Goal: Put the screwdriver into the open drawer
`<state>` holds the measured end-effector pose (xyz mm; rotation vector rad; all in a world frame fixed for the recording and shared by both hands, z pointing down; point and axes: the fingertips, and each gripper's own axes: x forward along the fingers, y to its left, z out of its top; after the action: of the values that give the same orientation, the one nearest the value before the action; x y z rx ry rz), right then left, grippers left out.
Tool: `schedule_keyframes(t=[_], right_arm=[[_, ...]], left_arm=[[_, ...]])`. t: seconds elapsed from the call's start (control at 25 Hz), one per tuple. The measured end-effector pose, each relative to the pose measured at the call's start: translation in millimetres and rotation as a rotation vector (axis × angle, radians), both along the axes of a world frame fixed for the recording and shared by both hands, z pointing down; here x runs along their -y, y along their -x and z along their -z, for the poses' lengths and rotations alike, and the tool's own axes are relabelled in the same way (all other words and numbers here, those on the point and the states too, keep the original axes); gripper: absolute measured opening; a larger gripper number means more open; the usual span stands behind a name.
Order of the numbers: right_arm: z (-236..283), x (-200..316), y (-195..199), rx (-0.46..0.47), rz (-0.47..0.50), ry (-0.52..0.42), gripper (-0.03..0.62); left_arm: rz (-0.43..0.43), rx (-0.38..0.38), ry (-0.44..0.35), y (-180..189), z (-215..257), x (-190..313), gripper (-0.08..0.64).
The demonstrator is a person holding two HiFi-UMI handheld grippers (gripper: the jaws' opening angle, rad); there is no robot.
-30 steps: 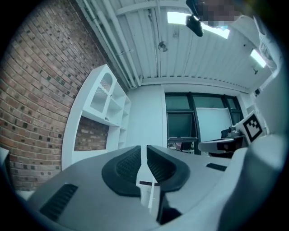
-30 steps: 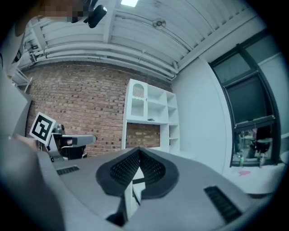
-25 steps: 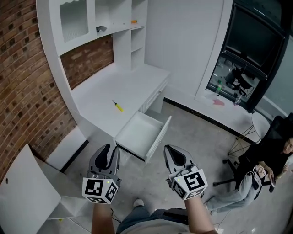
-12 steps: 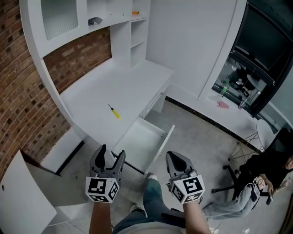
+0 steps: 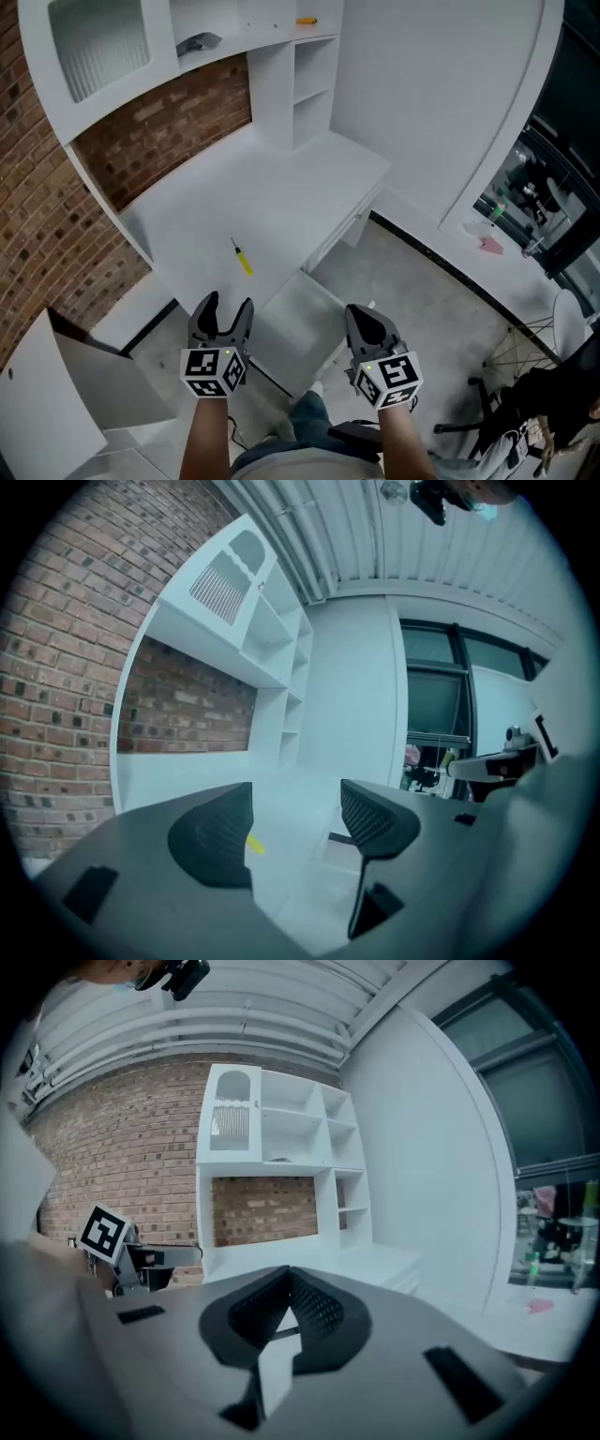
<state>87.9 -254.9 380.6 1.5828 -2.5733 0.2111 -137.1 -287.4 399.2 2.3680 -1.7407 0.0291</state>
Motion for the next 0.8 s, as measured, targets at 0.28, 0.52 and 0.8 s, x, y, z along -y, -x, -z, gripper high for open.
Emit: schedule_keyframes(t=[0.28,0.52,0.8], right_arm=[[-44,66,-21,-0.009,0.06,0.079,0.011],[-94,91,-30,-0.015,0.084,0.202,0.011],[-126,92,-31,-0.035,0.078,0.305,0.011]], left_arm=[[0.073,0.059,0.155,-16,-62,85,0.299],[0.201,0.046,0.405,-2,-138,150,0.296],[0.279,0.119,0.584,9,-185,197,0.229]])
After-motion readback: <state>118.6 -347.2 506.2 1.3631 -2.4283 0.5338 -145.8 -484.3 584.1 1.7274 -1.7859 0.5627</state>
